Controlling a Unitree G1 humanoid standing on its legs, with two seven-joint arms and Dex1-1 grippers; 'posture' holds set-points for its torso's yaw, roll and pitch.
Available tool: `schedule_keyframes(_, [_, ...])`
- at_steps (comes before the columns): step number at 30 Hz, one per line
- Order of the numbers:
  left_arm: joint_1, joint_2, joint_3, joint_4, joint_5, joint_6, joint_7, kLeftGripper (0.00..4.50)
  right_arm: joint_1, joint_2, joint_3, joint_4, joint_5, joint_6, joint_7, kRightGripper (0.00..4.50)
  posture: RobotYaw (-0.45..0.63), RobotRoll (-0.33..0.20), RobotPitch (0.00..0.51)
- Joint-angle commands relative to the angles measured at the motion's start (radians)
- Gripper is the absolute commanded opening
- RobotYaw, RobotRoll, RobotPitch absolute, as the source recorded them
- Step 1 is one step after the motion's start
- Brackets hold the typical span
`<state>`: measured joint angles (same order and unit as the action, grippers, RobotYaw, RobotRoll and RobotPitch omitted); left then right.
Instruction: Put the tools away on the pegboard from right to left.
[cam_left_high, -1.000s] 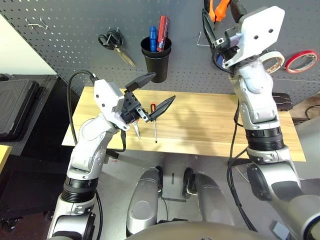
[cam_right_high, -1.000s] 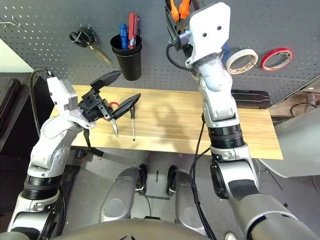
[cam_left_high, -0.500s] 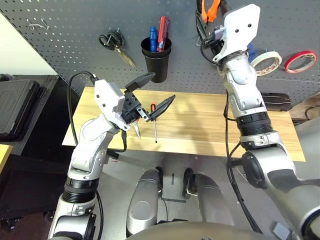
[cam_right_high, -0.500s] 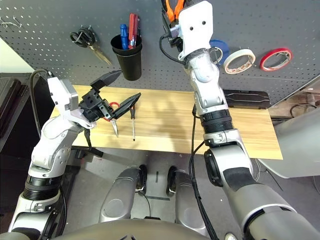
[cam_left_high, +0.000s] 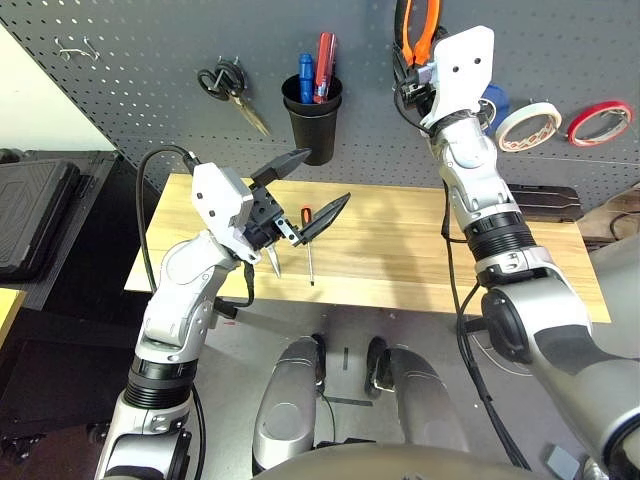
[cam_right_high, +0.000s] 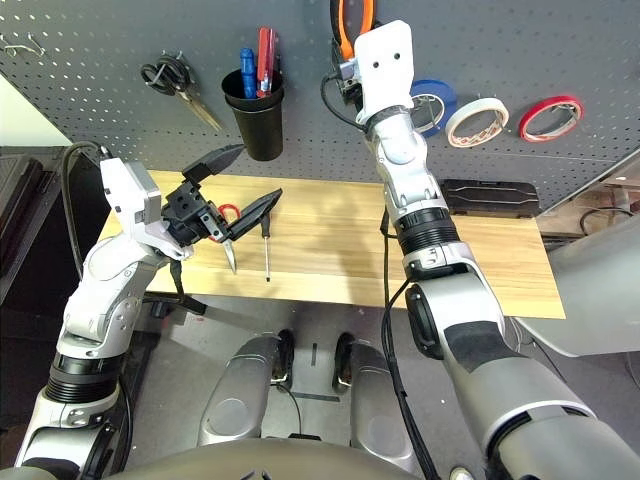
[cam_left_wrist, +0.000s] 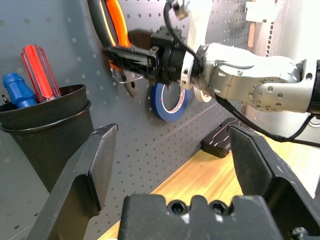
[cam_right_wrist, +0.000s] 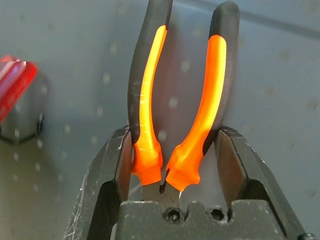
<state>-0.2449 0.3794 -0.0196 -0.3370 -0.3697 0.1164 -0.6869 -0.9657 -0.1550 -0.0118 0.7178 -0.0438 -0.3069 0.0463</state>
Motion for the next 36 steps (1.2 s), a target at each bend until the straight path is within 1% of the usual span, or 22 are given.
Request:
schedule_keyframes(1, [0.018,0.006,-0.017,-0.015,0.012,-0.003,-0.001,4.5,-0.01,0.005,-0.009,0.008,-0.003,-0.008,-0.015,3.36,0.28,0.0,0.183])
schedule_keyframes(2, [0.019,0.006,-0.019,-0.013,0.013,-0.003,-0.002,4.5,0.002,0.008,-0.013,-0.004,0.003,-0.026,-0.016,3.53,0.28,0.0,0.183])
schedule_keyframes(4, [0.019,0.005,-0.02,-0.01,0.015,-0.005,-0.002,4.5,0.03,0.007,-0.016,-0.041,0.003,-0.066,-0.024,4.24,0.28,0.0,0.185])
schedule_keyframes(5, [0.019,0.005,-0.021,-0.01,0.015,-0.004,-0.002,4.5,0.044,0.005,-0.016,-0.06,0.003,-0.079,-0.022,4.46,0.28,0.0,0.186])
schedule_keyframes(7, [0.02,0.005,-0.022,-0.01,0.016,-0.003,-0.002,4.5,0.086,-0.004,-0.017,-0.114,0.01,-0.099,-0.007,4.46,0.28,0.0,0.188])
schedule_keyframes(12, [0.027,0.009,-0.018,-0.004,0.018,-0.002,-0.001,4.5,0.264,-0.046,-0.023,-0.363,0.042,-0.082,0.048,4.46,0.27,0.0,0.194])
schedule_keyframes(17, [0.039,0.012,-0.015,0.018,0.032,-0.009,0.003,4.5,0.526,-0.124,0.021,-0.65,0.082,0.027,0.191,4.46,0.25,0.0,0.197])
schedule_keyframes(21, [0.052,0.019,-0.018,0.044,0.056,0.007,0.018,4.5,0.67,-0.17,0.04,-0.772,0.118,0.136,0.287,4.46,0.24,0.0,0.198])
schedule_keyframes(23, [0.056,0.032,-0.028,0.071,0.099,0.007,0.03,4.5,0.731,-0.197,0.05,-0.821,0.15,0.232,0.338,4.46,0.23,0.0,0.2])
schedule_keyframes(26, [0.054,0.047,-0.036,0.122,0.162,-0.009,0.051,4.5,0.783,-0.254,0.087,-0.864,0.193,0.372,0.45,4.46,0.22,0.0,0.202])
schedule_keyframes(29, [0.046,0.047,-0.04,0.147,0.205,0.015,0.085,4.5,0.809,-0.306,0.103,-0.878,0.207,0.431,0.527,4.46,0.2,0.0,0.207])
schedule_keyframes(32, [0.044,0.045,-0.058,0.161,0.243,0.059,0.11,4.5,0.851,-0.357,0.094,-0.88,0.22,0.497,0.584,4.46,0.2,0.0,0.216])
schedule_keyframes(36, [0.037,0.029,-0.083,0.18,0.299,0.13,0.165,4.5,0.89,-0.418,0.098,-0.865,0.211,0.519,0.647,4.46,0.19,0.0,0.233])
